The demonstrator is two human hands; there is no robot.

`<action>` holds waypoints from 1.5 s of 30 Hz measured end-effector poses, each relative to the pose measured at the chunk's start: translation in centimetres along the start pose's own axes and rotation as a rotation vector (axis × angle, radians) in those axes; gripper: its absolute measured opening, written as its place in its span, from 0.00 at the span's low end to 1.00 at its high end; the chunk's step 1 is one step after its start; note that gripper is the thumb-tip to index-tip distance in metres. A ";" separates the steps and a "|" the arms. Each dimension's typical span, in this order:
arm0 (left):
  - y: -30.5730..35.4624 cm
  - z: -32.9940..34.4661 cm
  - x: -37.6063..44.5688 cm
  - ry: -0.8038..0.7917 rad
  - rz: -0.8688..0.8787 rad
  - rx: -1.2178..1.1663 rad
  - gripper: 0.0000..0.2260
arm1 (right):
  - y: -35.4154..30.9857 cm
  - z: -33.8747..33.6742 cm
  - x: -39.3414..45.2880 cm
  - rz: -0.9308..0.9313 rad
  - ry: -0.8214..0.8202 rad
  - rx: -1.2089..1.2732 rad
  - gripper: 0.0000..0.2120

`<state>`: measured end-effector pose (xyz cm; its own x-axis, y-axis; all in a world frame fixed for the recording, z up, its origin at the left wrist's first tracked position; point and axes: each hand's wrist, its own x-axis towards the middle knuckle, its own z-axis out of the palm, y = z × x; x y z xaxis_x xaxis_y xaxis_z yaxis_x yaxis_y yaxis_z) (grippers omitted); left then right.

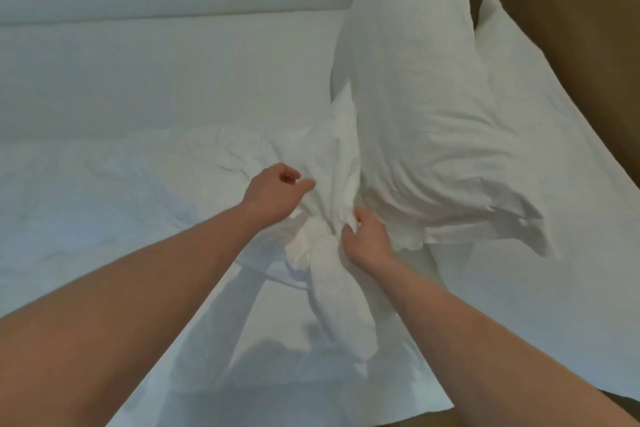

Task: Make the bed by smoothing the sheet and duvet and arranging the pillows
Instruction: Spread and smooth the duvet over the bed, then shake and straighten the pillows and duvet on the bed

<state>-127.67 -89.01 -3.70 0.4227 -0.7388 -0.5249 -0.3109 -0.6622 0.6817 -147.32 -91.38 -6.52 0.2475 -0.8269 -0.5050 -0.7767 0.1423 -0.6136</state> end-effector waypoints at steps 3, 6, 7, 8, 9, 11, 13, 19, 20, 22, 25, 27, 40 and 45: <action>2.3 -0.2 1.5 0.014 -0.126 -0.093 0.46 | -2.5 2.1 -1.4 -0.174 -0.191 -0.064 0.21; 2.0 -0.1 2.4 -0.036 -0.161 0.094 0.34 | -3.2 1.3 -3.0 -0.332 -0.343 -0.107 0.18; 1.4 -0.2 2.8 -0.032 -0.127 0.171 0.20 | -3.2 0.0 -3.0 -0.337 -0.323 -0.122 0.17; 0.9 -0.3 3.1 -0.006 -0.106 0.215 0.08 | -3.2 -1.6 -2.8 -0.339 -0.262 -0.138 0.17; 0.4 -0.4 3.3 0.030 -0.100 0.221 0.05 | -3.4 -3.6 -2.4 -0.354 -0.147 -0.140 0.19; 0.3 -0.8 3.4 0.068 -0.119 0.191 0.06 | -4.5 -8.2 -0.8 -0.448 0.167 -0.155 0.23; 1.0 -0.5 3.1 0.014 -0.111 0.215 0.05 | -6.0 -13.2 1.1 -0.497 0.434 -0.278 0.27; 4.7 4.4 2.6 -0.080 -0.257 0.240 0.54 | -7.5 -20.4 7.0 0.185 0.296 -0.311 0.67; 5.0 5.2 2.5 -0.068 -0.267 0.328 0.52 | -7.2 -20.5 7.7 0.227 0.249 -0.272 0.63; 4.9 6.5 2.7 -0.032 -0.250 0.523 0.34 | -7.1 -20.9 8.9 0.127 0.283 -0.185 0.35; 4.2 6.8 3.4 0.069 -0.196 0.493 0.06 | -9.4 -23.2 10.2 -0.140 0.485 -0.152 0.08; 3.7 6.3 4.1 0.143 -0.131 0.370 0.06 | -11.6 -26.0 11.1 -0.319 0.618 -0.186 0.12; 4.2 7.6 6.2 0.244 -0.035 -0.079 0.11 | -2.7 -21.0 16.9 -0.300 0.627 -0.631 0.14; 11.2 5.9 10.1 0.416 0.144 -0.277 0.07 | -2.5 -21.7 17.2 -0.290 0.615 -0.643 0.14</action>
<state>-131.88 -104.63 -4.34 0.7122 -0.6706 -0.2076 -0.1775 -0.4581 0.8710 -153.71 -117.75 -0.47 0.2741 -0.9517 0.1381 -0.9494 -0.2907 -0.1188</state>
